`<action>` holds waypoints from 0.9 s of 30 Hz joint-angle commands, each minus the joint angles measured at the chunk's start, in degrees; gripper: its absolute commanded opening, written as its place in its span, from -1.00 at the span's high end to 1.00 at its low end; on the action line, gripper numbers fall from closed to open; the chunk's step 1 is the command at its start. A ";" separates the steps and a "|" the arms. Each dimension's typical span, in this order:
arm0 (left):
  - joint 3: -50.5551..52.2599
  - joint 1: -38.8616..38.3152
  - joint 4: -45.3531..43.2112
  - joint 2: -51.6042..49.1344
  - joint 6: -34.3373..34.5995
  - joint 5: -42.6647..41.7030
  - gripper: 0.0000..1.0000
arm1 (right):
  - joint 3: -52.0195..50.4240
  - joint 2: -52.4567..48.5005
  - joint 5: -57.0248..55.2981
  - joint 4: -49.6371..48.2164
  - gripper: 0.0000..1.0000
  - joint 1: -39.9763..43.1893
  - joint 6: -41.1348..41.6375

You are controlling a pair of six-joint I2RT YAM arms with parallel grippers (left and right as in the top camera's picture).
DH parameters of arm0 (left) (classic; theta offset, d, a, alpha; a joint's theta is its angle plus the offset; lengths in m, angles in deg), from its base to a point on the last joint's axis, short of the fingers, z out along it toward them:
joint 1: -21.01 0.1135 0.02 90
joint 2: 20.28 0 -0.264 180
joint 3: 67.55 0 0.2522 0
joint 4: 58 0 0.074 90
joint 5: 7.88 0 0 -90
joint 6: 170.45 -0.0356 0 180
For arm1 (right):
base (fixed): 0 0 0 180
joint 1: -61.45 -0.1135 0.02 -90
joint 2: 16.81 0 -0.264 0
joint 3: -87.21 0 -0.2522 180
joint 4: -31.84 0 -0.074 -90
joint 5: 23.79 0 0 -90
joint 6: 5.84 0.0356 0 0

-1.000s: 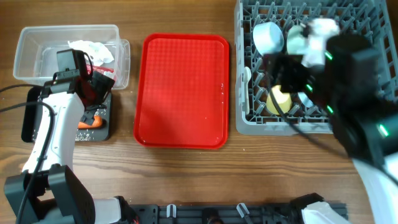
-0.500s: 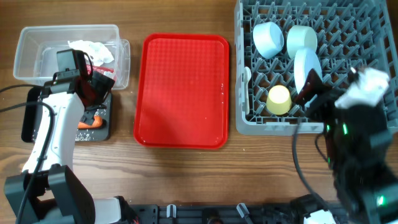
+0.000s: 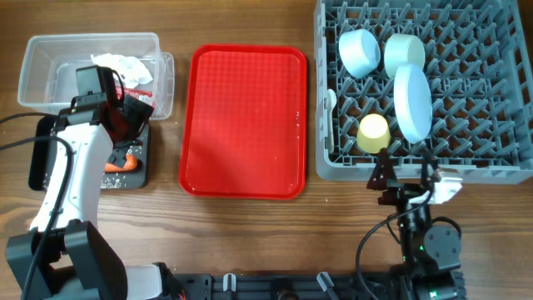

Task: Sort waste into correct bins and load items into the dishwasher rack

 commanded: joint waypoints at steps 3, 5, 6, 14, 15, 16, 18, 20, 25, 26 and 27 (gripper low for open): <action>0.09 0.28 0.02 0.04 0.50 0.79 -1.00 | -2.01 0.98 7.93 -1.53 -1.00 0.28 -3.58; 0.09 0.28 0.02 0.04 0.50 0.79 -1.00 | -2.01 0.98 7.93 -1.53 -0.99 0.28 -3.58; 0.09 0.28 0.02 0.04 0.50 0.79 -1.00 | -2.01 0.98 7.93 -1.49 -0.99 0.28 -3.56; 0.09 0.28 0.02 0.04 0.50 0.79 -1.00 | -1.99 0.94 7.93 -1.49 -1.00 0.28 -3.58; 0.09 0.28 0.02 0.04 0.50 0.79 -1.00 | -1.99 0.94 7.93 -1.49 -0.99 0.28 -3.61; 0.09 0.28 0.02 0.04 0.50 0.79 -1.00 | -1.99 0.94 7.93 -1.49 -0.99 0.28 -3.61; 0.09 0.31 0.09 0.04 0.48 0.81 -1.00 | -1.99 0.94 7.93 -1.49 -0.99 0.28 -3.61; 0.11 0.02 0.35 2.60 0.50 0.76 -1.00 | -1.99 0.94 7.91 -1.49 -0.99 0.28 -3.61; 0.11 -8.74 0.83 25.77 0.22 2.89 -1.00 | -1.99 0.94 7.93 -1.49 -1.00 0.28 -3.61; 0.11 -11.52 2.14 32.65 0.22 9.31 -1.00 | -1.99 0.94 7.93 -1.49 -0.99 0.28 -3.61; 0.11 -12.57 4.81 37.53 0.24 11.76 -1.00 | -1.99 0.94 7.91 -1.49 -0.99 0.28 -3.58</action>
